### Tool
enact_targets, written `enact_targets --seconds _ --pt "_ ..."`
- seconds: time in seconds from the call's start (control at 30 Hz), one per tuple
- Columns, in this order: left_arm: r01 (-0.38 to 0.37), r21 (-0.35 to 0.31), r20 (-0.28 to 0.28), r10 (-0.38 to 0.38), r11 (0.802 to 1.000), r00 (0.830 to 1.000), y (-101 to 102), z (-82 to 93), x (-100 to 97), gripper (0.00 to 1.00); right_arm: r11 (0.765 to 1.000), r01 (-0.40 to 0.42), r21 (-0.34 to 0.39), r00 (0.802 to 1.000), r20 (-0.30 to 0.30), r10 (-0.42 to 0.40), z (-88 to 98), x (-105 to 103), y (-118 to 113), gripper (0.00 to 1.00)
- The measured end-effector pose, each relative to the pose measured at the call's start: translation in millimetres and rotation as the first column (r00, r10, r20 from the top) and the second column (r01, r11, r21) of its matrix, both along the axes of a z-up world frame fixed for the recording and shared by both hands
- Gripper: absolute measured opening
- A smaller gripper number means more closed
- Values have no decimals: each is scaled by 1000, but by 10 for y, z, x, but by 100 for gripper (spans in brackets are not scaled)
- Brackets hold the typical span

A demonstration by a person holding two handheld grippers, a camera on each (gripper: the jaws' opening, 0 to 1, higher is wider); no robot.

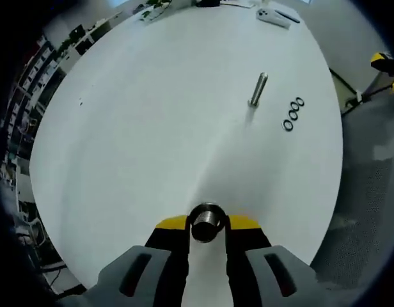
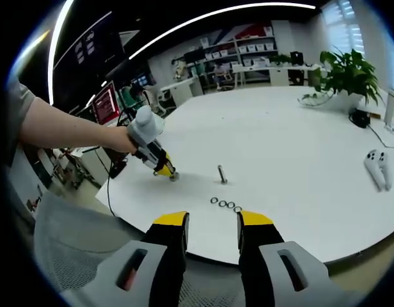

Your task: Place the washer onto the threaded stud by aligning its center hole with the stud, sliding it down to the base, and recovering from edge contact or off-axis alignment until the washer reaches the visible bottom stop.

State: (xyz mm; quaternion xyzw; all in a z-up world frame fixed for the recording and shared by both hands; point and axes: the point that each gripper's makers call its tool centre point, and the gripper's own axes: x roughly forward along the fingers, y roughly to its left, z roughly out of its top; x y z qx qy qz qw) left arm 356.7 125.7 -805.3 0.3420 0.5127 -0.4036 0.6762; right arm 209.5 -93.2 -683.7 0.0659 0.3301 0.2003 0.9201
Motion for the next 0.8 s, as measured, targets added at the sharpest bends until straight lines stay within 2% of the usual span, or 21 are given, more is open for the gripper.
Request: enact_targets --seconds 0.3,0.8 --pt "8 22 -11 -8 1000 1000 -1 -142 3 19 1000 -1 -1 1000 -2 1 -3 0 1 33" --pt "-31 -13 -30 31 999 999 -8 -157 14 20 1000 -5 1 1000 -1 5 -3 -2 7 32"
